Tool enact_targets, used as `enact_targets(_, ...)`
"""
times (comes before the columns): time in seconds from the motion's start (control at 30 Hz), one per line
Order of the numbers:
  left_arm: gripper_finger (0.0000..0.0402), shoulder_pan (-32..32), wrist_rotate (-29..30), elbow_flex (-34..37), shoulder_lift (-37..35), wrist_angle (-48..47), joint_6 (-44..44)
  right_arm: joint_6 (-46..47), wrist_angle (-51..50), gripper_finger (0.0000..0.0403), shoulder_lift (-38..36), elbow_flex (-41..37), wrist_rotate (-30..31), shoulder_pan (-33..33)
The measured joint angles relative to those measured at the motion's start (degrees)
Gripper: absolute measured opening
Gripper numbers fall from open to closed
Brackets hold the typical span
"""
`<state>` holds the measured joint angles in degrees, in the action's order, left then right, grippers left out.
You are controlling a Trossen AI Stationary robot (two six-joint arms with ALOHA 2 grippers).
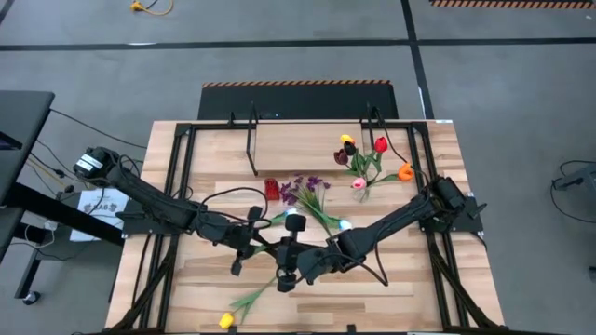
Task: Pick and place flowers into a vace then onto a shelf
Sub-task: Put the black flower into the transparent vase
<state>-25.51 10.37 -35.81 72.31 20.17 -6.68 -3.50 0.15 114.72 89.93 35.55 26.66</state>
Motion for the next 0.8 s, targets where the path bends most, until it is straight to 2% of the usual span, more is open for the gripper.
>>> enact_targets(0.17, 0.0009, 0.0, -0.8, 0.0, 0.0, 0.0, 2.2, 0.4, -0.1, 0.0003, 0.0, 0.0, 0.4, 0.1)
enact_targets(0.53, 0.0111, 0.0, -3.0, 0.5, 0.0, 1.0, 4.7, 0.5, -0.4, 0.0001, 0.0, 0.0, 0.5, 0.4)
enact_targets(0.8, 0.0123, 0.1, -0.6, 0.6, -1.9, -0.8, 5.9, 0.5, -0.6, 0.0001, -1.4, -0.1, 0.6, 3.7)
